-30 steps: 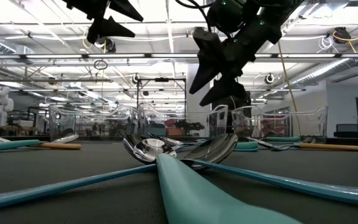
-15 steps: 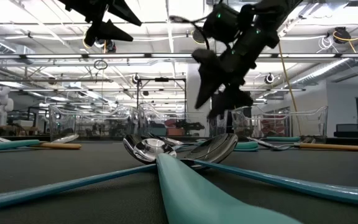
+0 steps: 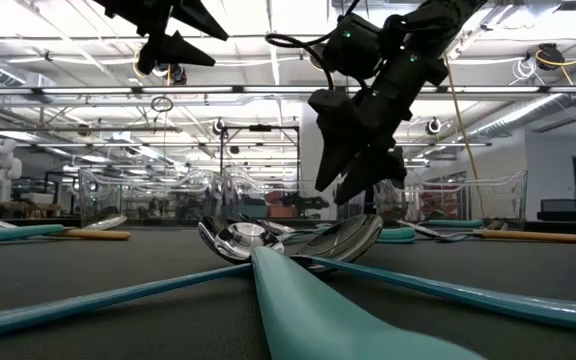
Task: Sort silverware by color (type)
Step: Put the light blue spoon into the middle transparent bin
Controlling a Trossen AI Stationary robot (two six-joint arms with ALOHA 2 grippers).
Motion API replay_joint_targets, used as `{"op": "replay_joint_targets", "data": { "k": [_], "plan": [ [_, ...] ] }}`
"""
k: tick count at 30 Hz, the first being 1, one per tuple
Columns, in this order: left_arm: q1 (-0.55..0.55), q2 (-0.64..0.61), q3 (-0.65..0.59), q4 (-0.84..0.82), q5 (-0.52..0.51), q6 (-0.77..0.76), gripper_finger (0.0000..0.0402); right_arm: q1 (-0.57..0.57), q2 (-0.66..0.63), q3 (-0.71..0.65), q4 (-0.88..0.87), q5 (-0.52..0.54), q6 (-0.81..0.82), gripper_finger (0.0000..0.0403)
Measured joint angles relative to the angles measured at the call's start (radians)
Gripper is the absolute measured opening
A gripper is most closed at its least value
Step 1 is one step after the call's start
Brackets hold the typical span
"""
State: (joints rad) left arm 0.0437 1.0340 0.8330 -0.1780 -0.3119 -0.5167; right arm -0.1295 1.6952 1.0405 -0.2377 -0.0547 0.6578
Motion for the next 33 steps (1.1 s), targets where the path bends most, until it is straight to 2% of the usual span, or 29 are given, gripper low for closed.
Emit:
{"op": "replay_joint_targets", "data": {
  "k": [6,8,10,12,15,21,26,33],
  "plan": [
    [0.000,0.000,0.000,-0.026,0.001,0.000,0.0240,-0.001,0.002,0.000,0.015,0.054,-0.196,0.0208],
    [0.000,0.000,0.000,-0.038,0.001,-0.003,0.0240,-0.016,0.002,0.000,0.014,0.053,-0.155,0.0208],
    [0.000,0.000,0.000,-0.058,0.002,-0.025,0.0240,-0.036,0.002,0.002,-0.025,0.053,-0.034,0.0208],
    [0.000,0.000,0.000,-0.074,0.003,-0.056,0.0240,-0.056,-0.004,0.018,-0.158,0.050,0.098,0.0208],
    [0.000,0.000,0.000,-0.101,0.005,-0.100,0.0240,-0.062,-0.035,0.059,-0.394,0.060,0.205,0.0208],
    [-0.008,0.000,0.000,-0.164,0.029,-0.107,0.0240,-0.040,-0.172,0.056,-0.635,0.160,0.194,0.0208],
    [-0.020,0.000,0.000,-0.182,0.026,-0.106,0.0240,-0.099,-0.276,-0.047,-0.739,0.182,0.202,0.0208],
    [-0.021,0.000,0.000,-0.180,-0.009,-0.106,0.0240,-0.178,-0.417,-0.253,-0.644,0.131,0.238,0.0208]
  ]
}}
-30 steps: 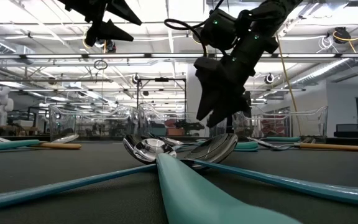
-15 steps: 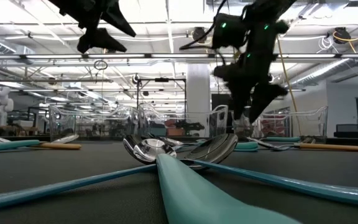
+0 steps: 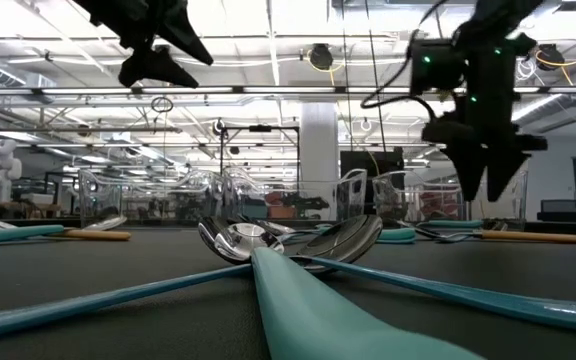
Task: Sort silverware by color (type)
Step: Put the light blue spoon into the middle transparent bin
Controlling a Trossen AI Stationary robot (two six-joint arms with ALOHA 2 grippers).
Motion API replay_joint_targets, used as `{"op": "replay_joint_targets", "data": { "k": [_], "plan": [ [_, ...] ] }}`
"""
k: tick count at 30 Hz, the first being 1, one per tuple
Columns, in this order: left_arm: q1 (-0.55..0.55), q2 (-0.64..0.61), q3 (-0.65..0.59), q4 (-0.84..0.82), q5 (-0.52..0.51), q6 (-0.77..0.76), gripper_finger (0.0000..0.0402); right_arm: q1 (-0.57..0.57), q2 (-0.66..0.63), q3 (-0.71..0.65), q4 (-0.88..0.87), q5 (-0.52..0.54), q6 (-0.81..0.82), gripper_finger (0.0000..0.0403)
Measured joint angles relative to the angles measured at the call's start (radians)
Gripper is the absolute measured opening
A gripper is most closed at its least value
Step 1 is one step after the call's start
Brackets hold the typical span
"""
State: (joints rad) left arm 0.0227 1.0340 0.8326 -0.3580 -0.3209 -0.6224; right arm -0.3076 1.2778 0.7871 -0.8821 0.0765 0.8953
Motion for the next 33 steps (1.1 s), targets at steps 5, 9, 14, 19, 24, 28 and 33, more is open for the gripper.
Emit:
{"op": "replay_joint_targets", "data": {
  "k": [5,9,14,19,24,28,33],
  "plan": [
    [0.006,0.000,0.000,0.001,-0.007,0.004,0.0240,-0.039,-0.019,-0.097,0.042,0.002,-0.037,0.0208],
    [0.006,0.000,0.000,0.008,-0.008,0.004,0.0240,-0.057,-0.020,-0.147,0.106,0.001,-0.071,0.0208],
    [0.006,0.000,0.000,0.009,-0.008,0.000,0.0240,-0.078,-0.020,-0.172,0.186,0.001,-0.114,0.0208],
    [0.006,0.000,0.000,0.009,-0.008,-0.001,0.0240,-0.107,-0.020,-0.184,0.224,-0.034,-0.150,0.0186],
    [0.006,0.000,0.000,0.009,-0.008,-0.001,0.0240,-0.119,-0.017,-0.198,0.224,-0.080,-0.173,0.0126],
    [0.006,0.000,0.000,0.009,-0.008,-0.001,0.0240,-0.119,-0.019,-0.202,0.217,-0.086,-0.174,0.0076],
    [0.006,0.000,0.000,0.009,-0.008,-0.001,0.0240,-0.119,-0.044,-0.198,0.222,-0.141,-0.156,0.0033]
  ]
}}
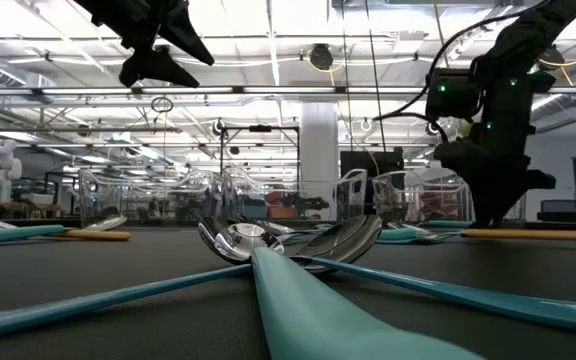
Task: Sort silverware by color (type)
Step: Put the light blue spoon into the middle transparent bin
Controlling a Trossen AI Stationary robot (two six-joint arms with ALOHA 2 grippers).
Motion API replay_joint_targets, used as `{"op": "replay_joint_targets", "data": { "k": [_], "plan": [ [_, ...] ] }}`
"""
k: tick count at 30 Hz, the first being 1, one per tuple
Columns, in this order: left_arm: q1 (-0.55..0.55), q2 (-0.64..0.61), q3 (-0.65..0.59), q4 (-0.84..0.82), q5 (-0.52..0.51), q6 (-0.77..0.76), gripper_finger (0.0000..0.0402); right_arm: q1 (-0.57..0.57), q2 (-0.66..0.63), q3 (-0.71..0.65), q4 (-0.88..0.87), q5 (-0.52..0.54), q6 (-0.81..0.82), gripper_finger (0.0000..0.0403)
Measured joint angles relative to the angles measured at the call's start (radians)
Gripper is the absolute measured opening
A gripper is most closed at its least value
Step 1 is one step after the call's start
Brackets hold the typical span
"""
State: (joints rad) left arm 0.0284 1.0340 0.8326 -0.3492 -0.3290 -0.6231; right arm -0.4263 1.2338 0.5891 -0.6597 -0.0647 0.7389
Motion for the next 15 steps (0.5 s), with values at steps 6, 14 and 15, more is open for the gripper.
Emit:
{"op": "replay_joint_targets", "data": {
  "k": [6,14,15],
  "plan": [
    [0.000,0.000,0.000,0.000,0.000,0.000,0.0240,0.003,-0.109,0.086,-0.103,0.022,-0.004,0.0015],
    [0.000,0.000,0.000,0.000,-0.010,0.000,0.0240,0.002,-0.204,0.290,-0.167,0.030,-0.038,0.0008],
    [0.000,0.000,0.000,0.000,-0.014,0.000,0.0240,0.002,-0.206,0.314,-0.152,0.024,-0.040,0.0005]
  ]
}}
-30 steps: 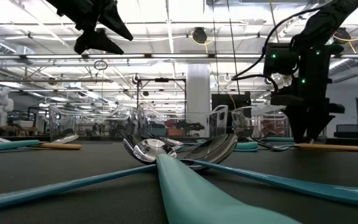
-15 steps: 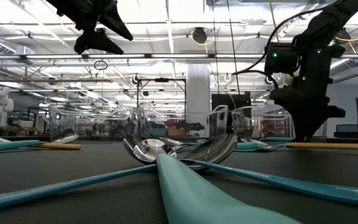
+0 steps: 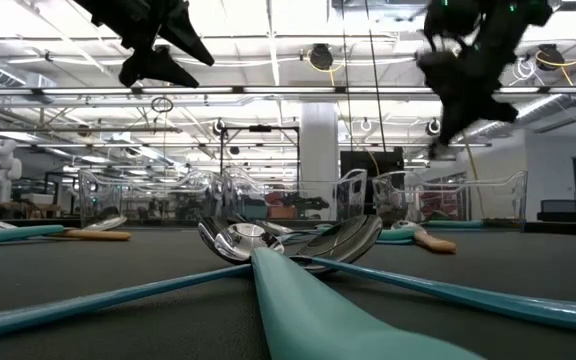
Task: Sort silverware by color (type)
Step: Put the light blue spoon into the middle transparent bin, then put the yellow spoon into the left transparent bin
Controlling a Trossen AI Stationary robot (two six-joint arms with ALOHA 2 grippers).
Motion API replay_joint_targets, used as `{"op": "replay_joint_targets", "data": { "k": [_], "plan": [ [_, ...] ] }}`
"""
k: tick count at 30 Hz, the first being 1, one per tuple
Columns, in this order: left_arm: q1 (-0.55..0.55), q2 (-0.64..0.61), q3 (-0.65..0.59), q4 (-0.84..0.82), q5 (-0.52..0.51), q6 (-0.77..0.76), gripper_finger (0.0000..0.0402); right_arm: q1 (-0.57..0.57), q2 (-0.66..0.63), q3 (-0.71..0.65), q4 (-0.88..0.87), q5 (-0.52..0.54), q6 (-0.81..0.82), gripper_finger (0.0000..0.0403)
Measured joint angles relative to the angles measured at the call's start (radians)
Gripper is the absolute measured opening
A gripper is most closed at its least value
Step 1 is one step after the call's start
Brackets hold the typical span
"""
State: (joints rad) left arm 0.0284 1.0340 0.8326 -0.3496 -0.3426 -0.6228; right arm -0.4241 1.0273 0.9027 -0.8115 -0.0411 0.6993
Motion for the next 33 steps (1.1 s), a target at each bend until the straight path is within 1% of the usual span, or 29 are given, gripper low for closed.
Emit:
{"op": "replay_joint_targets", "data": {
  "k": [2,5,8,11,15,19,22,24,26,31,33],
  "plan": [
    [0.000,0.000,0.000,0.000,-0.001,0.000,0.0240,0.000,0.000,0.044,0.052,-0.007,-0.005,0.0003],
    [0.000,0.000,0.000,0.000,-0.002,0.000,0.0240,0.000,0.020,0.090,0.177,-0.008,-0.006,0.0003],
    [0.000,0.000,0.000,0.000,-0.002,0.000,0.0240,-0.002,0.064,0.109,0.307,0.037,-0.008,0.0003],
    [0.000,0.000,0.000,0.000,-0.010,0.000,0.0240,-0.013,0.138,0.110,0.440,0.109,-0.005,0.0003],
    [0.000,0.000,0.000,0.000,-0.011,0.000,0.0240,-0.038,0.266,0.110,0.585,0.170,-0.005,0.0003],
    [0.000,0.000,0.000,0.000,-0.008,0.000,0.0240,-0.072,0.392,0.110,0.707,0.170,-0.004,0.0003],
    [-0.001,0.000,0.000,0.000,-0.002,0.000,0.0240,-0.087,0.458,0.111,0.749,0.177,0.012,0.0009],
    [-0.005,0.000,0.000,0.000,-0.001,0.000,0.0240,-0.092,0.491,0.111,0.763,0.195,0.011,0.0025],
    [-0.008,0.000,0.000,-0.001,0.000,0.000,0.0240,-0.094,0.513,0.111,0.768,0.197,0.001,0.0050],
    [-0.012,0.000,0.000,-0.007,0.001,0.000,0.0240,-0.094,0.522,0.112,0.772,0.192,-0.012,0.0130],
    [-0.012,0.000,0.000,-0.007,0.001,0.001,0.0240,-0.094,0.514,0.112,0.772,0.161,-0.008,0.0160]
  ]
}}
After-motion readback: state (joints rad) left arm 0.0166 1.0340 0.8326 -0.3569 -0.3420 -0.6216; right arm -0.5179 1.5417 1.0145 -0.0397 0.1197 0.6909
